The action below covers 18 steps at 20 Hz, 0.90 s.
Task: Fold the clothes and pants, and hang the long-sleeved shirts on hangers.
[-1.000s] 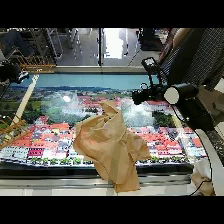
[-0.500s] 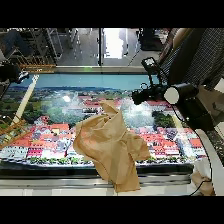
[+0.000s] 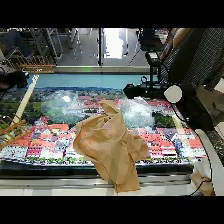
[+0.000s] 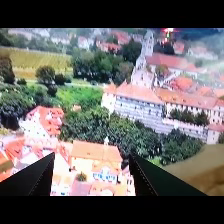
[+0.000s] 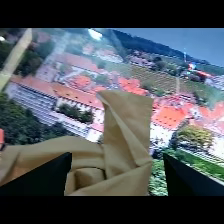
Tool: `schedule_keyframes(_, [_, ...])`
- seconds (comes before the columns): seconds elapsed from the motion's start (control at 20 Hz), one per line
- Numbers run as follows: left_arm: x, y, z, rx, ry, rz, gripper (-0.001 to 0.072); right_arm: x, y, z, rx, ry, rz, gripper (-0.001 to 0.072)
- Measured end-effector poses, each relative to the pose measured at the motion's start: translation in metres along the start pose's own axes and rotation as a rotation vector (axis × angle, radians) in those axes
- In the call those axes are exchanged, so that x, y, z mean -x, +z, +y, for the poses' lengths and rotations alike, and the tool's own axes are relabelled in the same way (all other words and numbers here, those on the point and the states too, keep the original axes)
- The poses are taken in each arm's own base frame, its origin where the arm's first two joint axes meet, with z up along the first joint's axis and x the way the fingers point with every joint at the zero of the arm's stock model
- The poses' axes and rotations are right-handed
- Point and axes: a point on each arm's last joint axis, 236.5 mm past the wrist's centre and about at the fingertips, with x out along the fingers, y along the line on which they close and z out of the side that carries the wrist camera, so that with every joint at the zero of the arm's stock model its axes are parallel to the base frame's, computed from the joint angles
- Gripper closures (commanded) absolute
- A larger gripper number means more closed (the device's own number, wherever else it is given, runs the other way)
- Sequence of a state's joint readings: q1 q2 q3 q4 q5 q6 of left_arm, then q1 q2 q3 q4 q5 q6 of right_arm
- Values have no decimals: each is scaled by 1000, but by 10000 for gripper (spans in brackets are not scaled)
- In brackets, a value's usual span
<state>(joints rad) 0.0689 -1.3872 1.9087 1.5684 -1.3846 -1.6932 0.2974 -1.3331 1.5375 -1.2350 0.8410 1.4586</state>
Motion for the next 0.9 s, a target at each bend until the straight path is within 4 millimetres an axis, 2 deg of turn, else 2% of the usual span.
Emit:
schedule_keyframes(0.05, [-9,-16,-1,4,-6,70,233,0,0,10,-41,41,1,47])
schedule_keyframes(0.1, [-17,-32,-1,0,-6,142,233,0,-3,21,-71,79,15,3])
schedule_keyframes(0.15, [-26,-52,1,-12,-1,225,233,0,-8,34,-98,121,38,5])
schedule_keyframes(0.2, [-35,-74,3,-28,2,314,233,1,-15,47,-110,159,67,22])
schedule_keyframes(0.25, [-42,-95,6,-40,3,395,233,1,-24,60,-112,192,100,84])
schedule_keyframes(0.3, [-50,-119,9,-56,3,482,253,1,-34,75,-111,224,135,83])
schedule_keyframes(0.35, [-56,-140,12,-77,-2,558,386,-1,-47,90,-104,254,175,83])
schedule_keyframes(0.4, [-62,-162,13,-103,-13,628,418,-4,-61,104,-90,281,215,82])
schedule_keyframes(0.5, [-69,-199,15,-145,-45,727,408,-13,-107,134,-21,336,342,80])
schedule_keyframes(0.55, [-71,-211,15,-156,-59,741,408,-20,-137,149,49,362,420,79])
schedule_keyframes(0.7, [-65,-224,6,-170,-138,680,400,-43,-223,185,326,429,598,63])
schedule_keyframes(0.8, [-51,-216,-1,-172,-206,592,29,-57,-275,199,505,456,688,66])
schedule_keyframes(0.9, [-34,-205,-5,-168,-256,503,17,-67,-316,208,659,472,750,73])
